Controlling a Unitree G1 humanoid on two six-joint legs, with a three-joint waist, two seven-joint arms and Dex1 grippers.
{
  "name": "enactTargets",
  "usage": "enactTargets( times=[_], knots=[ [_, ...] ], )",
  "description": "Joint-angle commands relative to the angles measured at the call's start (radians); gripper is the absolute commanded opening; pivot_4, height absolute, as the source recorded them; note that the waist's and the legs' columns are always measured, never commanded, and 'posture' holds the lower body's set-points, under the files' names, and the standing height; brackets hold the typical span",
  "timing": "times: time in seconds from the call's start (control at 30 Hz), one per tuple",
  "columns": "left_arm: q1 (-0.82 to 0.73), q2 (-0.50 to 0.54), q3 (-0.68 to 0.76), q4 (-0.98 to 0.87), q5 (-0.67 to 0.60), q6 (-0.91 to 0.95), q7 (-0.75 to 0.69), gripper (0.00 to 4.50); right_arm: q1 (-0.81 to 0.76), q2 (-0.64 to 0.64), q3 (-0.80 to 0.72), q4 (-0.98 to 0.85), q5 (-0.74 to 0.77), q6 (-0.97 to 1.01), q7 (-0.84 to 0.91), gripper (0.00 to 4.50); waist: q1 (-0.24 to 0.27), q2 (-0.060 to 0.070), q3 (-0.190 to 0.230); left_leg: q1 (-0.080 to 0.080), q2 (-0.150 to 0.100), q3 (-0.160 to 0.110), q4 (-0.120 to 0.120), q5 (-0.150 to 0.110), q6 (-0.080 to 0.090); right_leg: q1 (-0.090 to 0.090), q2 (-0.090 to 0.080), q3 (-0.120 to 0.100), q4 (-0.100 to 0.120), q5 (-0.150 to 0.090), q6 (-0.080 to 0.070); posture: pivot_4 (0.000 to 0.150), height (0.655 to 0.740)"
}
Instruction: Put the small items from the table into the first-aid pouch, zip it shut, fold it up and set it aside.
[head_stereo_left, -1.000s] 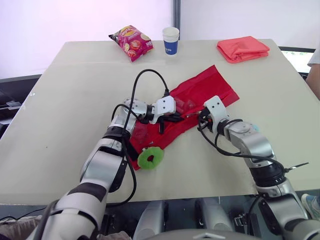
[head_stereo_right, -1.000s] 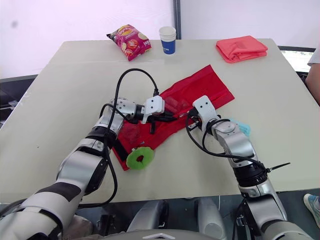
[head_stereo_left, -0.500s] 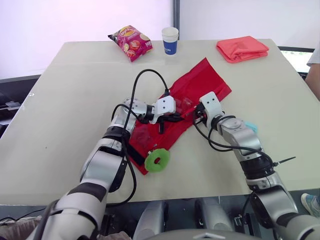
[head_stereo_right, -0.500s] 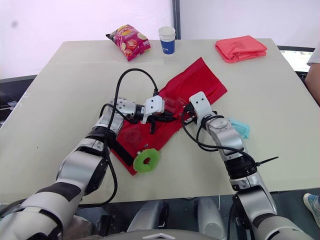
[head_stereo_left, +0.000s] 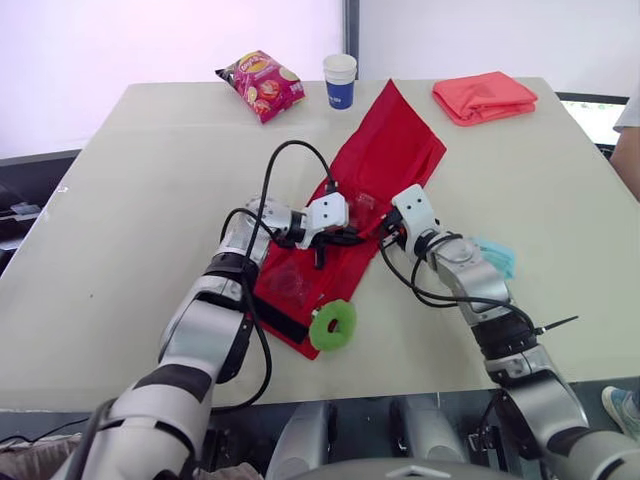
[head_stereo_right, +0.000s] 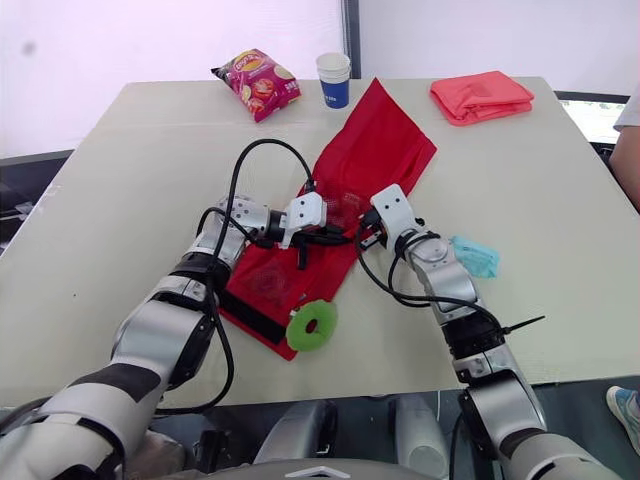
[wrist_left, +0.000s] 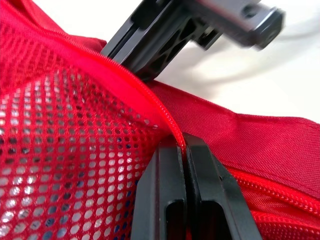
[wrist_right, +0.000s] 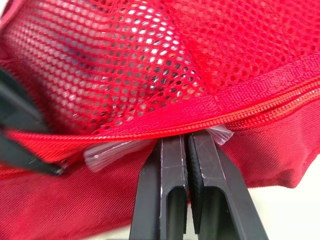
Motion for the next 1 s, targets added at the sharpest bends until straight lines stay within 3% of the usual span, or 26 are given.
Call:
enactTargets(
  times=[0.03,0.23,0.37,0.47,0.5,0.53,0.6,0.63,0.67,0.7,0.73,0.83,0.93,0.97,1.0],
  knots=[
    [-0.045,0.019,0.005,0.047,0.006,-0.001,-0.034,0.0,0.005,-0.005,0.009,-0.075,0.007,-0.056,0.032,0.14,0.0,0.0,0.0,0.0,0.0,0.0,0.0,0.0,0.0,0.0,0.0,0.0,0.0,0.0,0.0,0.15,0.74],
    [-0.075,0.015,0.0,0.095,0.016,-0.02,-0.058,0.0,-0.002,-0.005,0.037,-0.053,-0.009,-0.105,0.064,0.14,0.0,0.0,0.0,0.0,0.0,0.0,0.0,0.0,0.0,0.0,0.0,0.0,0.0,0.0,0.0,0.15,0.74],
    [-0.095,0.035,-0.01,0.125,0.033,-0.068,-0.097,0.0,0.073,-0.059,-0.003,-0.214,0.072,-0.013,0.147,0.14,0.002,0.0,0.0,0.0,0.0,0.0,0.0,0.0,0.0,0.0,0.0,0.0,0.0,0.0,0.0,0.15,0.74],
    [-0.12,0.062,-0.019,0.156,0.058,-0.124,-0.137,0.0,0.157,-0.132,-0.051,-0.397,0.167,0.064,0.214,0.98,0.004,0.0,0.0,0.0,0.0,0.0,0.0,0.0,0.0,0.0,0.0,0.0,-0.001,0.0,0.0,0.15,0.74],
    [-0.131,0.069,-0.018,0.166,0.061,-0.142,-0.151,0.0,0.188,-0.162,-0.073,-0.465,0.199,0.091,0.232,1.48,0.005,0.0,0.0,0.0,0.0,0.0,0.0,0.0,0.0,0.0,0.0,-0.001,-0.001,0.0,0.0,0.15,0.74],
    [-0.14,0.078,-0.021,0.174,0.068,-0.166,-0.169,0.0,0.214,-0.187,-0.103,-0.528,0.231,0.113,0.242,1.54,0.005,0.0,0.0,0.0,0.0,0.0,0.0,0.0,0.0,0.001,0.0,-0.001,-0.001,0.0,0.0,0.15,0.74],
    [-0.155,0.099,-0.029,0.19,0.089,-0.212,-0.179,0.0,0.255,-0.226,-0.166,-0.639,0.303,0.163,0.253,2.56,0.003,0.0,0.0,0.0,0.0,0.0,0.0,0.0,0.0,0.001,0.0,-0.001,-0.001,0.0,0.0,0.15,0.74],
    [-0.161,0.112,-0.035,0.199,0.104,-0.235,-0.177,0.0,0.273,-0.252,-0.194,-0.692,0.336,0.188,0.261,2.56,0.003,0.0,0.0,0.0,0.0,0.0,0.0,0.0,0.0,0.001,0.0,-0.001,-0.001,0.0,0.0,0.15,0.74],
    [-0.163,0.13,-0.052,0.207,0.136,-0.273,-0.151,0.0,0.286,-0.275,-0.217,-0.733,0.36,0.211,0.265,3.13,0.005,0.0,0.0,0.0,0.0,-0.001,0.0,0.0,0.0,0.001,0.001,-0.001,-0.001,0.0,0.0,0.15,0.74],
    [-0.166,0.147,-0.064,0.216,0.162,-0.3,-0.117,0.0,0.296,-0.3,-0.24,-0.768,0.381,0.233,0.266,3.4,0.002,0.0,0.0,0.0,0.0,-0.001,0.0,0.0,0.001,0.001,0.0,-0.001,-0.001,0.0,0.0,0.15,0.74],
    [-0.167,0.159,-0.071,0.222,0.181,-0.322,-0.08,0.0,0.302,-0.32,-0.255,-0.792,0.397,0.252,0.264,4.21,0.002,0.0,0.0,0.0,0.0,-0.001,0.0,0.0,0.001,0.001,0.001,0.0,-0.001,0.0,0.0,0.15,0.74],
    [-0.173,0.17,-0.036,0.239,0.167,-0.296,-0.02,0.0,0.307,-0.357,-0.269,-0.826,0.42,0.275,0.247,4.48,0.005,0.0,0.0,0.0,0.0,-0.001,0.0,-0.002,0.004,0.001,0.001,-0.001,0.0,0.0,0.0,0.15,0.74],
    [-0.177,0.165,0.051,0.242,0.072,-0.156,-0.122,0.0,0.312,-0.376,-0.267,-0.839,0.431,0.282,0.231,4.48,0.008,0.0,0.0,0.0,0.0,-0.002,0.0,-0.003,0.005,0.001,0.001,-0.002,-0.001,0.0,0.0,0.15,0.74],
    [-0.169,0.169,0.068,0.234,0.056,-0.134,-0.151,0.63,0.313,-0.378,-0.262,-0.841,0.432,0.281,0.226,4.5,0.008,0.0,0.0,0.0,0.0,-0.002,0.001,-0.003,0.005,0.002,0.0,-0.002,-0.001,0.0,0.0,0.15,0.74],
    [-0.158,0.172,0.091,0.223,0.031,-0.104,-0.171,0.86,0.314,-0.38,-0.258,-0.841,0.433,0.28,0.22,4.5,0.009,0.0,0.0,0.0,0.0,-0.002,0.001,-0.003,0.005,0.002,0.0,-0.002,-0.001,0.0,0.0,0.15,0.74]
  ],
)
